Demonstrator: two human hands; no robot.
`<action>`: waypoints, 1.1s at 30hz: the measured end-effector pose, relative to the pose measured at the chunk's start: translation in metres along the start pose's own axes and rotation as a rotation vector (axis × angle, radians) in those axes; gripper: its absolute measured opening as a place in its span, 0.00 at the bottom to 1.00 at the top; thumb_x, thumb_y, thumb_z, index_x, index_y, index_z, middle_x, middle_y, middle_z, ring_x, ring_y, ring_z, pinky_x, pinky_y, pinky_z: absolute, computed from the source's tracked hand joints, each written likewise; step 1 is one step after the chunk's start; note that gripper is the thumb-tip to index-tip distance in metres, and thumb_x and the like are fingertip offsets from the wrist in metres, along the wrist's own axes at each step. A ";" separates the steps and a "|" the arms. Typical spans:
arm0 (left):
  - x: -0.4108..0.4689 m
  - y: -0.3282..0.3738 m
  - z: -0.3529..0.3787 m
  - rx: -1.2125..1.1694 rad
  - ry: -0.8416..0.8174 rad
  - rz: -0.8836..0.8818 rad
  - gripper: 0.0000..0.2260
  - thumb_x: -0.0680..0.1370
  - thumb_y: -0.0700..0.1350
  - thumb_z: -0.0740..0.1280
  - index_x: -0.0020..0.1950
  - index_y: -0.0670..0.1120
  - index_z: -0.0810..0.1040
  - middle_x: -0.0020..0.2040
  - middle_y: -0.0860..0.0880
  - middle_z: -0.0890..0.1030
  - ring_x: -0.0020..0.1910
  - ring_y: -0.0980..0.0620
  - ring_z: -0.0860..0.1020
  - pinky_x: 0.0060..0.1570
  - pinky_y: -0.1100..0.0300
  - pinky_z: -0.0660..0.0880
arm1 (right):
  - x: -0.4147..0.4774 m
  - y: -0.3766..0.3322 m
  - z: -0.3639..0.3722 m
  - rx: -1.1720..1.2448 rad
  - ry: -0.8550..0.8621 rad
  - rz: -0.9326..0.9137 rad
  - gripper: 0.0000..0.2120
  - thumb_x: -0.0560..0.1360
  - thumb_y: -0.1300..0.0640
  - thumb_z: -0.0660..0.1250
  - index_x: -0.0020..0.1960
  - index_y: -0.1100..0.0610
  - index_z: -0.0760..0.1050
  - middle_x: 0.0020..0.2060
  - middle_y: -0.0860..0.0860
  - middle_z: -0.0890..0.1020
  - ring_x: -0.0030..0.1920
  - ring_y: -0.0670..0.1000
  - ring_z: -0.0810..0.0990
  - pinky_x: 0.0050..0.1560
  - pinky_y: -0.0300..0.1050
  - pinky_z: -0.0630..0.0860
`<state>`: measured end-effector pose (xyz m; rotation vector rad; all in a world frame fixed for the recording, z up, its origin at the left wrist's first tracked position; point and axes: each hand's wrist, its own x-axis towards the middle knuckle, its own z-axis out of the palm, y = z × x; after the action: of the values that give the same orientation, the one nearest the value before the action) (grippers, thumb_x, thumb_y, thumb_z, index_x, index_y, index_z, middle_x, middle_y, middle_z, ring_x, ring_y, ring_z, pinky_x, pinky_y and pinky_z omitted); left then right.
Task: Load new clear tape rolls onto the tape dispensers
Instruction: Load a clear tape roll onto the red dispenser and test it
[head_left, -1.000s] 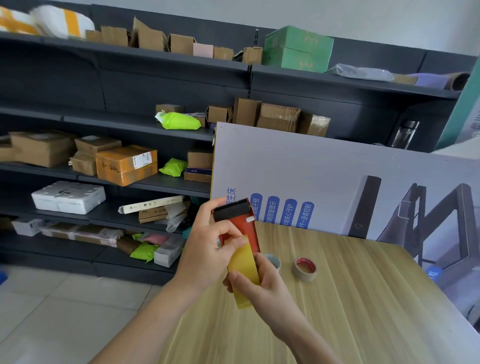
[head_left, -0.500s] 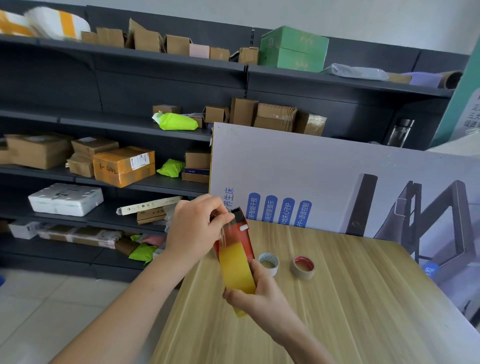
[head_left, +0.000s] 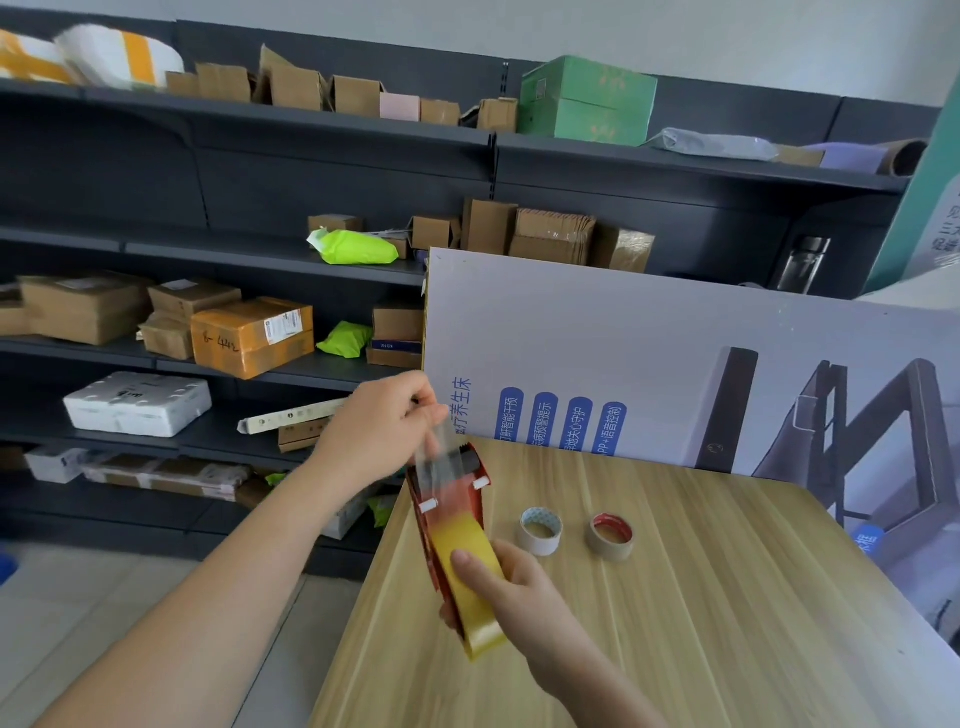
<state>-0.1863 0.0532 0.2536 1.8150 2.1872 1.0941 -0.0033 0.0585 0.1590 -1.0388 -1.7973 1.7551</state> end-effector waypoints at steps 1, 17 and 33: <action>0.003 -0.001 -0.006 -0.059 -0.010 -0.025 0.08 0.79 0.48 0.64 0.42 0.47 0.74 0.34 0.52 0.84 0.28 0.57 0.79 0.33 0.58 0.75 | 0.001 0.003 0.000 0.009 -0.013 -0.009 0.14 0.77 0.50 0.67 0.57 0.59 0.74 0.41 0.56 0.86 0.42 0.51 0.85 0.47 0.45 0.81; 0.022 -0.024 -0.027 -0.215 0.234 -0.123 0.07 0.78 0.45 0.66 0.41 0.44 0.78 0.34 0.51 0.84 0.36 0.49 0.81 0.43 0.52 0.78 | 0.009 -0.005 0.008 0.088 0.011 -0.018 0.14 0.73 0.55 0.69 0.57 0.58 0.74 0.45 0.59 0.85 0.42 0.51 0.85 0.47 0.46 0.80; 0.044 -0.029 -0.038 -0.117 0.335 -0.132 0.07 0.75 0.47 0.70 0.39 0.45 0.80 0.35 0.50 0.83 0.31 0.50 0.81 0.40 0.52 0.81 | 0.011 -0.007 0.011 0.155 0.084 0.002 0.13 0.75 0.43 0.67 0.40 0.52 0.77 0.29 0.46 0.84 0.33 0.45 0.82 0.36 0.38 0.78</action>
<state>-0.2416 0.0739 0.2806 1.5063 2.3165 1.5537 -0.0197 0.0596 0.1624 -1.0355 -1.5834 1.7928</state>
